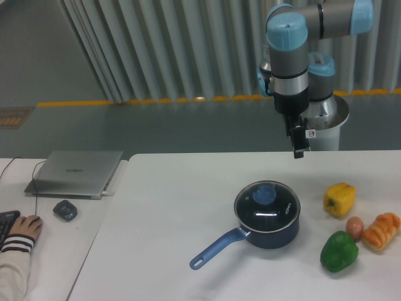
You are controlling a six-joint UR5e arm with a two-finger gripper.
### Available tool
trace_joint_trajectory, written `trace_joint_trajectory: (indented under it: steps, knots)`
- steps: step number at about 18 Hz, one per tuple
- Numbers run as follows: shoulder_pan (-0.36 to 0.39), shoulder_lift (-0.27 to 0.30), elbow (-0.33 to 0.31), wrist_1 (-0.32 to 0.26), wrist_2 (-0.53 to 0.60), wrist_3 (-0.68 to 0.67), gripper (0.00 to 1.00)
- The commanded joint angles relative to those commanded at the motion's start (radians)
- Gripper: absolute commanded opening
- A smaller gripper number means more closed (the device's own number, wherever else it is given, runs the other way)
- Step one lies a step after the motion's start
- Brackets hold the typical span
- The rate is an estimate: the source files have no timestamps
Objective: Open the lid
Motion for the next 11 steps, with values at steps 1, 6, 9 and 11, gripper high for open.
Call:
trace_joint_trajectory:
  steps: [1, 6, 9, 11]
  knots:
    - [-0.002, -0.001, 0.0, 0.0, 0.0, -0.002, 1.0]
    - [-0.005, 0.0, -0.011, 0.008, -0.006, -0.008, 1.0]
    - [0.001, 0.015, -0.015, 0.044, -0.16, -0.017, 1.0]
    - [0.0, 0.022, -0.012, 0.058, -0.195, -0.073, 1.0]
